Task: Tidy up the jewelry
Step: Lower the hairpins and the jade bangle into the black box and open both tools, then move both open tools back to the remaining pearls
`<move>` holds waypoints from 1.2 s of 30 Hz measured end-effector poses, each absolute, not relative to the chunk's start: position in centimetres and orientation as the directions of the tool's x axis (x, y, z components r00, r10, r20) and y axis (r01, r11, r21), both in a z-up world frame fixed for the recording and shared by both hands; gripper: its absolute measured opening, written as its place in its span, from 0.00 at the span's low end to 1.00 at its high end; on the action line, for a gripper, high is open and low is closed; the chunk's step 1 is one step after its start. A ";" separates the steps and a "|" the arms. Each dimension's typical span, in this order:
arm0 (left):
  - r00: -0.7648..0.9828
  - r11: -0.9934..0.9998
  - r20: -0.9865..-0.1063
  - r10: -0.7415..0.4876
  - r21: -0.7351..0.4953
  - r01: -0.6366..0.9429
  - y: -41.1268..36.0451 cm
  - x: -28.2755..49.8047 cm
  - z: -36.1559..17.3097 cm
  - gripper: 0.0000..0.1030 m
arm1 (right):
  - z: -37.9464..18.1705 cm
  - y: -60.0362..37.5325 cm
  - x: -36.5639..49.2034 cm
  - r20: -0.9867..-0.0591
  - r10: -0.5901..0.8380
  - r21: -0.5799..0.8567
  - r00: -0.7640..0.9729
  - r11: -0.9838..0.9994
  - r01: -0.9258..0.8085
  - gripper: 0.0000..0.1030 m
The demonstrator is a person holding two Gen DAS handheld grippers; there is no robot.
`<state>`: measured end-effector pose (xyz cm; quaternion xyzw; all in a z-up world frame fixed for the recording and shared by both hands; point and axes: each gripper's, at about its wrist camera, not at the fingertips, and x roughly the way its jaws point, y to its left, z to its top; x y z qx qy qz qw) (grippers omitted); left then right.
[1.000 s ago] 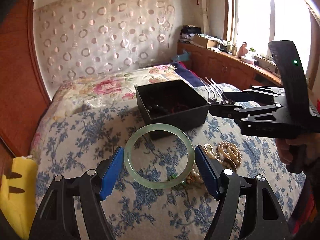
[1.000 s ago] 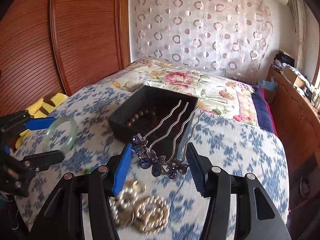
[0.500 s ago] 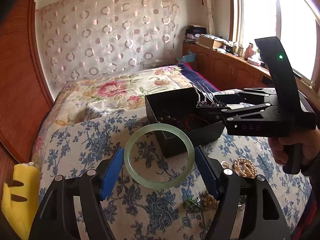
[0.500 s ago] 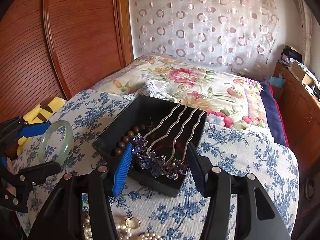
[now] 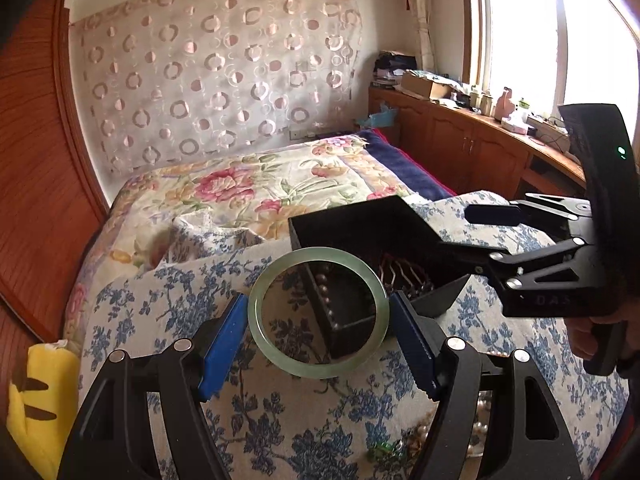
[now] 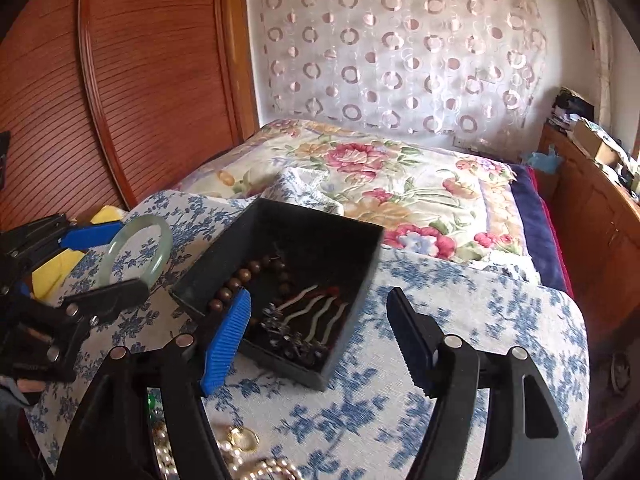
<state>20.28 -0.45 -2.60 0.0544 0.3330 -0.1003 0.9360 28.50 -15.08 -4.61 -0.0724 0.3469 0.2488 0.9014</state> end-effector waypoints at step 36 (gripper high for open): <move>0.781 0.958 -0.593 -0.194 0.055 0.280 -3.7 19.2 -2.2 0.93 | -5.6 -21.7 21.5 -0.613 0.375 0.070 0.695 0.903 -0.425 0.96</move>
